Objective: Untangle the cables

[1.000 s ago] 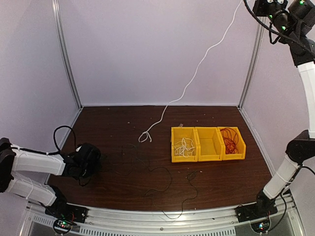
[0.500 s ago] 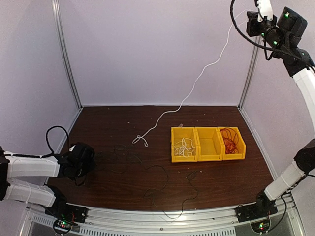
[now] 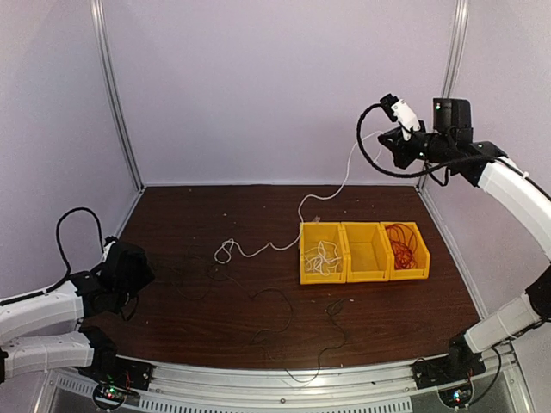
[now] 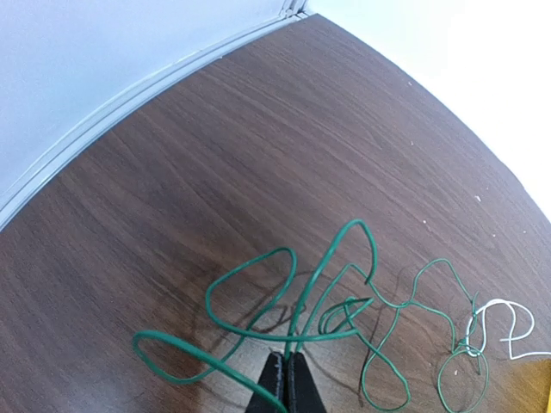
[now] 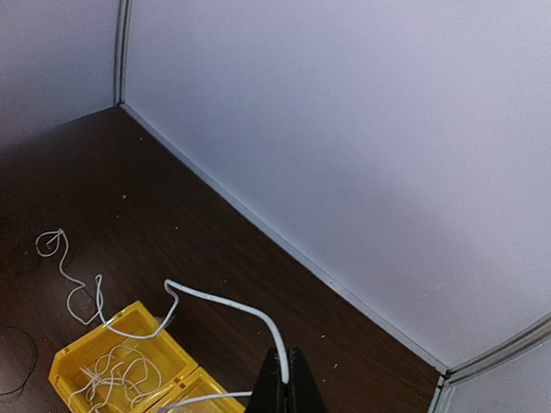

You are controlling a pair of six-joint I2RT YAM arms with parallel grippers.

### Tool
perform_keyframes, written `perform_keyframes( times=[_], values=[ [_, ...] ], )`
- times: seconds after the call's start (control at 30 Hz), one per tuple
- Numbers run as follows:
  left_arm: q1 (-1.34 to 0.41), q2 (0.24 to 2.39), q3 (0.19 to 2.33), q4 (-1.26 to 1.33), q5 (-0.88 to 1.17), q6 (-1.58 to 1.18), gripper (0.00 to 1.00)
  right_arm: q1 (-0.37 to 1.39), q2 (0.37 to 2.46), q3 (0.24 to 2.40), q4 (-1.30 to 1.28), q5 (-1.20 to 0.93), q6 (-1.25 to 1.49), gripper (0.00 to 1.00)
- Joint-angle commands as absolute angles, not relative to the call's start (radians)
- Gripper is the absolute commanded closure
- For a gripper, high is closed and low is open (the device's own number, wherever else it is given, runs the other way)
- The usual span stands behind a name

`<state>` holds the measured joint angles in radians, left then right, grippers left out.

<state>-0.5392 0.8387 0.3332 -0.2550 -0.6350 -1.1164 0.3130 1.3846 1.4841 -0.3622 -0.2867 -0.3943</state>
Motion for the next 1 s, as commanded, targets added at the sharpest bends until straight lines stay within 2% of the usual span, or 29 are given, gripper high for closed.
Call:
perform_keyframes(
  times=[0.0, 0.2, 0.43, 0.5, 0.73, 0.8, 0.97],
  values=[
    [-0.532, 0.848, 0.311, -0.215, -0.649, -1.081, 1.0, 0.358, 1.372, 1.316, -0.455, -0.503, -0.441, 1.0],
    [-0.532, 0.853, 0.29, -0.174, -0.626, -1.074, 1.0, 0.449, 1.491, 1.227, -0.477, -0.513, -0.437, 1.0],
    [-0.532, 0.865, 0.273, -0.131, -0.583, -1.062, 1.0, 0.512, 1.652, 1.26, -0.436, -0.444, -0.38, 0.98],
    [-0.532, 0.864, 0.265, -0.118, -0.565, -1.059, 1.0, 0.513, 1.7, 1.294, -0.453, -0.446, -0.365, 0.91],
    [-0.532, 0.846, 0.23, -0.098, -0.548, -1.046, 1.0, 0.575, 1.711, 1.416, -0.5, -0.376, -0.371, 0.43],
    [-0.532, 0.844, 0.221, -0.084, -0.537, -1.04, 1.0, 0.636, 1.732, 1.466, -0.535, -0.313, -0.404, 0.39],
    [-0.532, 0.85, 0.204, -0.041, -0.504, -1.022, 1.0, 0.75, 1.893, 1.598, -0.571, -0.285, -0.43, 0.39]
  ],
)
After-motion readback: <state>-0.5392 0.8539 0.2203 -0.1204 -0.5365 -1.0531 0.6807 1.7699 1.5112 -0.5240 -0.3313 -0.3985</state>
